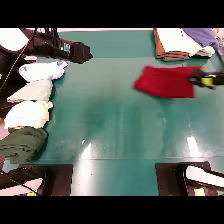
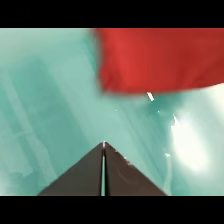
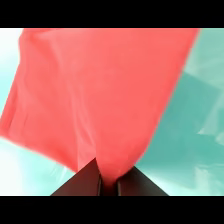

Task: Fold the shirts.

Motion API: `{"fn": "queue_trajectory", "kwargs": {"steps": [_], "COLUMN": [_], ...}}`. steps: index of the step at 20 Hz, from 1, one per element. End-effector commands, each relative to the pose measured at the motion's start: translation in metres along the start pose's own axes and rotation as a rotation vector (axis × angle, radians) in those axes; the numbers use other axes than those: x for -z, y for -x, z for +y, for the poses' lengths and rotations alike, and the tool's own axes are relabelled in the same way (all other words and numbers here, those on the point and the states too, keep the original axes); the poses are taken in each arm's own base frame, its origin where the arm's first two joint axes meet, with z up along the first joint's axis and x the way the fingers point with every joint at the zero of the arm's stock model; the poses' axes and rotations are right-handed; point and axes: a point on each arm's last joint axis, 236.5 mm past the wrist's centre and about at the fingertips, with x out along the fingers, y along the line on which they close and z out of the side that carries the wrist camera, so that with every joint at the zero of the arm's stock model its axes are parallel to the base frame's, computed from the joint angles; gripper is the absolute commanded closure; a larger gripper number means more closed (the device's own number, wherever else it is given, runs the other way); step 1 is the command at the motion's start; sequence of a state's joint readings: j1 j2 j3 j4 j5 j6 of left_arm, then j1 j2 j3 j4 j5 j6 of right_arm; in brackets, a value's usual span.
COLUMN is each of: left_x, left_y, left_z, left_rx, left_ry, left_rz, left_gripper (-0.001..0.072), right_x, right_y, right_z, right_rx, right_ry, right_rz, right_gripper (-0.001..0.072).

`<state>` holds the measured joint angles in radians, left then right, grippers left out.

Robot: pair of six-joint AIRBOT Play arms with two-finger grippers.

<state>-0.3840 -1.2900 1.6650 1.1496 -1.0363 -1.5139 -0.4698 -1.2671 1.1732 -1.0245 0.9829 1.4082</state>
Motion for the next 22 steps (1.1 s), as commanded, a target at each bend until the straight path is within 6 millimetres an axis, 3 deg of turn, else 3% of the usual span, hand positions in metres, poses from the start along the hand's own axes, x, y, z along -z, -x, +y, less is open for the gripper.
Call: {"fn": "queue_trajectory", "kwargs": {"steps": [1,4,6,8,11,12,13,14,16,18,20,22], "left_x": [-0.005,-0.007,-0.007,-0.007,-0.007,-0.007,-0.006,-0.006,-0.006,-0.006,-0.006,-0.006], "left_y": [-0.001,-0.001,-0.001,-0.001,-0.001,-0.001,-0.001,-0.001,-0.001,-0.001,-0.001,-0.001], "left_z": [-0.004,-0.004,-0.004,-0.004,-0.004,-0.004,-0.004,-0.004,-0.004,-0.004,-0.004,-0.004], "left_rx": [0.007,0.006,0.007,0.006,0.004,0.004,0.004,0.004,0.004,0.004,0.004,0.004], "left_ry": [0.012,0.019,0.019,0.018,0.017,0.016,0.016,0.016,0.014,0.004,0.004,0.004], "left_rz": [-0.021,-0.03,-0.03,-0.03,-0.03,-0.03,-0.029,-0.028,-0.028,-0.029,-0.028,-0.029], "left_gripper": [0.0684,0.0684,0.0684,0.0684,0.0684,0.0684,0.0684,0.0683,0.0683,0.0683,0.0683,0.0683], "right_x": [-0.022,-0.019,-0.007,0.007,0.02,0.026,0.032,0.04,0.054,0.05,0.028,0.003], "right_y": [0.077,0.115,0.126,0.127,0.113,0.106,0.101,0.102,0.12,0.145,0.158,0.163], "right_z": [-0.119,-0.177,-0.201,-0.21,-0.193,-0.182,-0.174,-0.177,-0.191,-0.197,-0.173,-0.129], "right_rx": [0.191,0.272,0.347,0.408,0.417,0.402,0.399,0.438,0.553,0.626,0.579,0.487], "right_ry": [-0.203,-0.327,-0.362,-0.368,-0.309,-0.289,-0.264,-0.23,-0.177,-0.22,-0.216,-0.158], "right_rz": [-0.161,-0.222,-0.204,-0.149,-0.056,-0.014,0.024,0.069,0.157,0.149,0.056,-0.046], "right_gripper": [0.0697,0.0698,0.0698,0.0698,0.0695,0.0606,0.0368,0.0228,0.0194,0.0194,0.0194,0.0194]}}
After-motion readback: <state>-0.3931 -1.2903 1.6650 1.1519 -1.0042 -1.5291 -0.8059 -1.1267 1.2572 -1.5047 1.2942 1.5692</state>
